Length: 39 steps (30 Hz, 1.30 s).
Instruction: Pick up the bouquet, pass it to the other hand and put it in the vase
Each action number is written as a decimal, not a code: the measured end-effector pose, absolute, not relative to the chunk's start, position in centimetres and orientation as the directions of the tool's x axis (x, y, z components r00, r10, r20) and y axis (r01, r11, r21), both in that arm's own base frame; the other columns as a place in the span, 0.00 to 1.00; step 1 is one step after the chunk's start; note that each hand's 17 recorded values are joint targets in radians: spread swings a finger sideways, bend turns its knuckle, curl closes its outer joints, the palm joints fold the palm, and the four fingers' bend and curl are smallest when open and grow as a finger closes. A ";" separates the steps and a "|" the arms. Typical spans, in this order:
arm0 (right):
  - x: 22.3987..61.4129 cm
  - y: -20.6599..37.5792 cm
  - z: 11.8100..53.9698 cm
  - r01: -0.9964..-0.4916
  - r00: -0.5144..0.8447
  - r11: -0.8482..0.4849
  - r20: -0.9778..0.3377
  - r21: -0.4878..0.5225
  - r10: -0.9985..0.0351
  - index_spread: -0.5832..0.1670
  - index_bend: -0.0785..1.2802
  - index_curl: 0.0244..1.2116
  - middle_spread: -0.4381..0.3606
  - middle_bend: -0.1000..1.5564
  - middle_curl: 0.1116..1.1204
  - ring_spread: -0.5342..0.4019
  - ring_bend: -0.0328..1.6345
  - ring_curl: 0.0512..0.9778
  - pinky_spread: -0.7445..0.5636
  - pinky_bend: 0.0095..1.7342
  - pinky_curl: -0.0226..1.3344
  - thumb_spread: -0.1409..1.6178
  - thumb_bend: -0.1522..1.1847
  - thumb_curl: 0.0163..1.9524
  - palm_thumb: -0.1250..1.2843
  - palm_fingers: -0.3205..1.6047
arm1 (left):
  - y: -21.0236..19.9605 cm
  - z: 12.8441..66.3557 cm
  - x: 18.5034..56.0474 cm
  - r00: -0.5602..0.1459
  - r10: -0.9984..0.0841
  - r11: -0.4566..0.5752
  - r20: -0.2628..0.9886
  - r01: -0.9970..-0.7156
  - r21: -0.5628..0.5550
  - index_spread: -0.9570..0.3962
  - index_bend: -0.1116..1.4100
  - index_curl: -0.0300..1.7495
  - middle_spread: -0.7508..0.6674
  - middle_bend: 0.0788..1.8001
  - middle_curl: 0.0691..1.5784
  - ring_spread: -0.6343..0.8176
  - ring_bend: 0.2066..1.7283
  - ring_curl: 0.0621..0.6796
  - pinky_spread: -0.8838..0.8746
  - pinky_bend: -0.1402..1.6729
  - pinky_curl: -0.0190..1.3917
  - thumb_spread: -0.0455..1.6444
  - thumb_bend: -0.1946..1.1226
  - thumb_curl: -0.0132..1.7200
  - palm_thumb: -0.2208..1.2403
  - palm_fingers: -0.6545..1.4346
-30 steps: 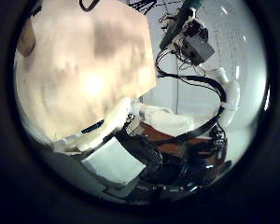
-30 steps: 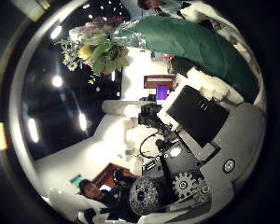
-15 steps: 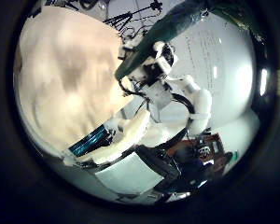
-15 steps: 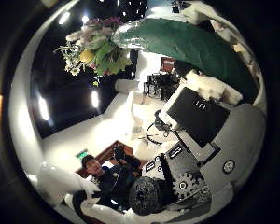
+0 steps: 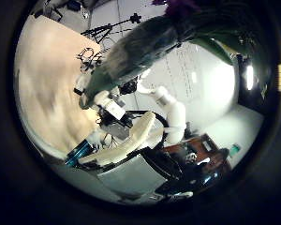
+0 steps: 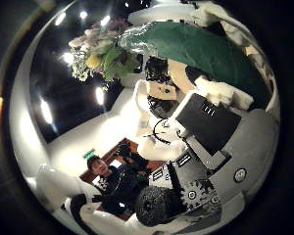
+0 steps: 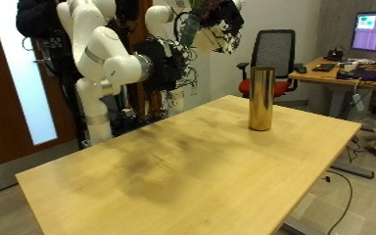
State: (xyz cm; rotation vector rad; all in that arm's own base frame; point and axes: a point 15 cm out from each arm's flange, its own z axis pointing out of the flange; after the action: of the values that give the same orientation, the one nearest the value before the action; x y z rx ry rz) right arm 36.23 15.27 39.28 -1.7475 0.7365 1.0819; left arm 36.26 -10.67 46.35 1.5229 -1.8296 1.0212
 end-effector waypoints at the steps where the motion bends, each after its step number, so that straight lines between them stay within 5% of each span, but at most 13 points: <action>1: 36.2 15.4 39.3 -0.830 0.434 -0.397 -0.900 -0.392 -0.019 0.35 0.77 0.95 0.36 0.86 0.77 0.36 0.89 0.65 0.39 0.67 0.74 0.30 0.10 0.49 0.91 0.74 | -10.8 46.4 36.3 -0.211 -0.554 0.075 0.805 -0.976 -0.204 0.88 0.18 0.18 0.62 0.18 0.21 0.64 0.27 0.24 0.63 0.24 0.24 0.53 0.12 0.18 0.32 0.46; 13: 34.8 19.6 38.9 -0.776 0.459 -0.482 -0.888 -0.407 0.012 0.36 0.78 0.95 0.36 0.85 0.78 0.36 0.88 0.65 0.38 0.65 0.77 0.28 0.10 0.50 0.91 0.74 | -12.2 49.2 35.5 -0.193 -0.333 0.100 0.923 -0.980 -0.169 0.87 0.18 0.19 0.57 0.22 0.22 0.59 0.30 0.20 0.59 0.25 0.23 0.52 0.12 0.19 0.32 0.49; 16: 35.0 20.0 38.7 -0.775 0.463 -0.484 -0.886 -0.407 0.003 0.36 0.78 0.94 0.36 0.85 0.78 0.36 0.88 0.66 0.38 0.65 0.77 0.28 0.10 0.50 0.91 0.74 | -12.2 49.5 35.7 -0.177 -0.293 0.075 0.939 -0.984 -0.162 0.83 0.17 0.18 0.46 0.33 0.26 0.49 0.32 0.19 0.53 0.25 0.22 0.53 0.13 0.19 0.34 0.57; 18: 35.6 20.1 38.3 -0.780 0.474 -0.472 -0.880 -0.410 -0.019 0.36 0.78 0.94 0.35 0.85 0.78 0.36 0.88 0.66 0.38 0.64 0.78 0.28 0.10 0.50 0.91 0.74 | -12.2 49.5 35.9 -0.166 -0.279 0.055 0.946 -0.986 -0.157 0.78 0.16 0.17 0.36 0.45 0.32 0.33 0.38 0.21 0.42 0.31 0.23 0.54 0.14 0.19 0.38 0.67; 19: 35.8 20.1 38.1 -0.785 0.475 -0.467 -0.880 -0.407 -0.031 0.36 0.78 0.94 0.35 0.85 0.78 0.36 0.88 0.66 0.37 0.64 0.78 0.28 0.10 0.50 0.91 0.74 | -12.2 49.5 36.0 -0.161 -0.268 0.046 0.950 -0.987 -0.154 0.73 0.16 0.17 0.31 0.47 0.36 0.21 0.48 0.32 0.31 0.41 0.26 0.56 0.14 0.20 0.43 0.73; 23: 35.9 20.2 36.9 -0.807 0.452 -0.448 -0.891 -0.385 -0.048 0.36 0.78 0.95 0.35 0.84 0.79 0.36 0.88 0.66 0.37 0.65 0.78 0.32 0.09 0.49 0.89 0.74 | -12.2 50.0 36.5 -0.160 -0.213 0.000 0.964 -0.986 -0.164 0.63 0.19 0.17 0.24 0.45 0.42 0.11 0.64 0.51 0.17 0.58 0.34 0.59 0.16 0.21 0.55 0.79; 24: 35.9 20.2 36.7 -0.810 0.447 -0.445 -0.893 -0.381 -0.050 0.36 0.76 0.94 0.35 0.82 0.78 0.36 0.87 0.65 0.36 0.65 0.76 0.39 0.09 0.48 0.84 0.74 | -12.1 50.1 36.6 -0.163 -0.205 -0.008 0.965 -0.986 -0.168 0.57 0.21 0.18 0.21 0.43 0.45 0.11 0.69 0.58 0.15 0.66 0.38 0.60 0.20 0.23 0.67 0.85; 28: 36.1 20.1 36.2 -0.822 0.440 -0.429 -0.896 -0.375 -0.061 0.36 0.70 0.91 0.34 0.78 0.75 0.35 0.84 0.62 0.34 0.65 0.71 0.50 0.09 0.44 0.80 0.74 | -11.7 50.8 36.8 -0.204 -0.193 -0.037 0.960 -0.976 -0.215 0.47 0.29 0.22 0.16 0.44 0.52 0.12 0.74 0.66 0.15 0.72 0.42 0.53 0.20 0.28 0.78 0.85; 31: 36.7 20.0 35.4 -0.837 0.439 -0.404 -0.894 -0.369 -0.092 0.34 0.51 0.86 0.33 0.68 0.70 0.32 0.79 0.58 0.26 0.63 0.64 0.53 0.08 0.38 0.71 0.63 | -11.2 51.3 36.8 -0.238 -0.218 -0.060 0.946 -0.965 -0.257 0.38 0.38 0.29 0.12 0.48 0.60 0.13 0.78 0.74 0.17 0.74 0.44 0.37 0.18 0.35 0.87 0.82; 34: 37.9 19.2 33.9 -0.864 0.427 -0.357 -0.892 -0.355 -0.147 0.34 0.45 0.84 0.33 0.64 0.68 0.31 0.78 0.56 0.22 0.61 0.61 0.54 0.09 0.36 0.70 0.56 | -10.9 51.7 37.0 -0.266 -0.248 -0.079 0.932 -0.953 -0.293 0.34 0.42 0.34 0.11 0.51 0.64 0.14 0.80 0.78 0.18 0.74 0.46 0.28 0.16 0.38 0.90 0.80; 35: 37.9 19.0 33.5 -0.873 0.412 -0.349 -0.898 -0.341 -0.155 0.37 0.33 0.79 0.36 0.57 0.65 0.32 0.75 0.55 0.20 0.58 0.59 0.57 0.10 0.34 0.70 0.39 | -10.9 51.8 36.9 -0.273 -0.255 -0.080 0.928 -0.950 -0.302 0.31 0.43 0.37 0.10 0.52 0.66 0.14 0.81 0.80 0.18 0.74 0.46 0.24 0.15 0.40 0.92 0.80; 36: 37.9 18.9 33.3 -0.878 0.402 -0.347 -0.902 -0.331 -0.157 0.39 0.29 0.73 0.41 0.47 0.57 0.39 0.67 0.53 0.32 0.50 0.59 0.60 0.09 0.32 0.68 0.15 | -10.9 52.0 36.9 -0.282 -0.259 -0.082 0.924 -0.947 -0.311 0.29 0.44 0.39 0.10 0.53 0.67 0.14 0.81 0.81 0.18 0.74 0.47 0.21 0.15 0.41 0.93 0.79; 39: 38.0 18.9 33.1 -0.885 0.386 -0.343 -0.909 -0.316 -0.159 0.35 0.20 0.56 0.54 0.31 0.42 0.58 0.51 0.35 0.57 0.42 0.49 0.63 0.09 0.30 0.65 0.11 | -10.6 52.7 36.9 -0.305 -0.277 -0.091 0.911 -0.936 -0.341 0.26 0.44 0.46 0.10 0.56 0.69 0.14 0.83 0.84 0.19 0.75 0.48 0.17 0.14 0.44 0.94 0.78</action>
State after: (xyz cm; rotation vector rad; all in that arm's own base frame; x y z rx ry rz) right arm 37.98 18.85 33.07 -1.7582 0.9167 1.0272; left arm 36.86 -10.59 52.71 1.3355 -1.5916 1.4281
